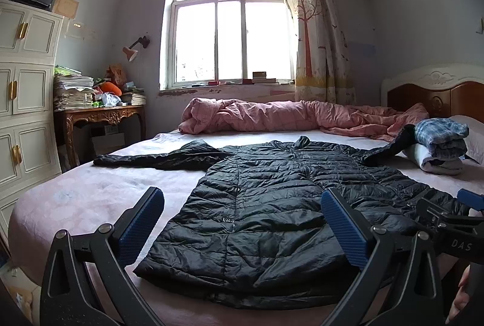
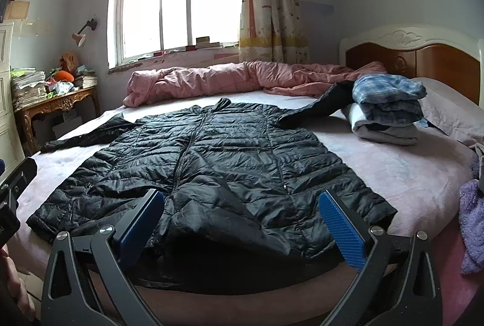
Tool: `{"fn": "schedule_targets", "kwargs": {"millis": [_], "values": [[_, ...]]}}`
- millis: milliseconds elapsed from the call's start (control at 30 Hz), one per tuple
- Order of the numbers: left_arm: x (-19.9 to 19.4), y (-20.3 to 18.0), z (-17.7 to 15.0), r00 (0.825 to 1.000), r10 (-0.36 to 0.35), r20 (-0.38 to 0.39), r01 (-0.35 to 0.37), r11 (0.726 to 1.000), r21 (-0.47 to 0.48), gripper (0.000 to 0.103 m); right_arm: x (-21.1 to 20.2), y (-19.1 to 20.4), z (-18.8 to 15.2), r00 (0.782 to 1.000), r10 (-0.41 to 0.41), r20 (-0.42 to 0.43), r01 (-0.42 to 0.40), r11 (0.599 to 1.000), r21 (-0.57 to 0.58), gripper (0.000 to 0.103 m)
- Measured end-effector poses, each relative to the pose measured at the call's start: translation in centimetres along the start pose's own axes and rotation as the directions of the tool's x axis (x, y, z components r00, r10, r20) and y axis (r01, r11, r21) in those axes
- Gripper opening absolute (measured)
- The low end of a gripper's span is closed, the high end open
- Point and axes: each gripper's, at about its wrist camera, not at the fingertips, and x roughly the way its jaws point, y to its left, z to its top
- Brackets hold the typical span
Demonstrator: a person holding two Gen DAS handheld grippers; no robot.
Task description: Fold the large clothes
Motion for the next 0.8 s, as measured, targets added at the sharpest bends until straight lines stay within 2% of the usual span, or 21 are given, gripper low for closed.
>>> {"fn": "schedule_targets", "kwargs": {"millis": [300, 367, 400, 467, 533, 600, 667, 700, 800], "values": [[0.1, 0.2, 0.0, 1.0, -0.014, -0.013, 0.014, 1.0, 0.009, 0.103, -0.3, -0.1, 0.1, 1.0, 0.007, -0.003, -0.007, 1.0, -0.019, 0.103], [0.4, 0.4, -0.3, 0.999, -0.021, -0.035, 0.023, 0.997, 0.068, 0.103, -0.2, -0.3, 0.1, 0.999, 0.051, -0.011, -0.052, 0.995, -0.087, 0.103], [0.6, 0.6, -0.6, 0.999, -0.021, -0.041, 0.026, 0.994, 0.106, 0.103, -0.4, -0.7, 0.0, 0.999, 0.045, 0.005, -0.044, 0.993, -0.112, 0.103], [1.0, 0.8, -1.8, 0.996, -0.034, -0.078, 0.049, 0.979, 0.197, 0.103, -0.5, -1.6, -0.6, 0.998, 0.026, 0.05, -0.018, 0.989, -0.149, 0.103], [1.5, 1.0, -3.0, 0.989, -0.058, -0.137, 0.092, 0.963, 0.254, 0.1, -0.7, -3.1, -1.5, 0.99, 0.086, 0.111, -0.067, 0.984, -0.163, 0.103], [1.7, 1.1, -4.2, 0.982, -0.072, -0.175, 0.121, 0.951, 0.284, 0.088, -0.2, -3.8, -1.9, 0.989, 0.12, 0.085, -0.103, 0.977, -0.187, 0.103], [1.9, 0.9, -5.4, 0.974, -0.088, -0.208, 0.151, 0.94, 0.306, 0.087, 0.8, -3.6, -2.5, 0.98, 0.198, -0.026, -0.198, 0.942, -0.27, 0.103], [2.0, 0.8, -5.8, 0.972, -0.092, -0.216, 0.158, 0.936, 0.313, 0.086, 0.9, -3.5, -2.8, 0.974, 0.22, -0.052, -0.226, 0.926, -0.303, 0.103], [2.3, 0.2, -6.9, 0.961, -0.125, -0.245, 0.203, 0.924, 0.323, 0.085, 0.8, -2.9, -3.2, 0.974, 0.213, -0.079, -0.227, 0.9, -0.373, 0.103]]}}
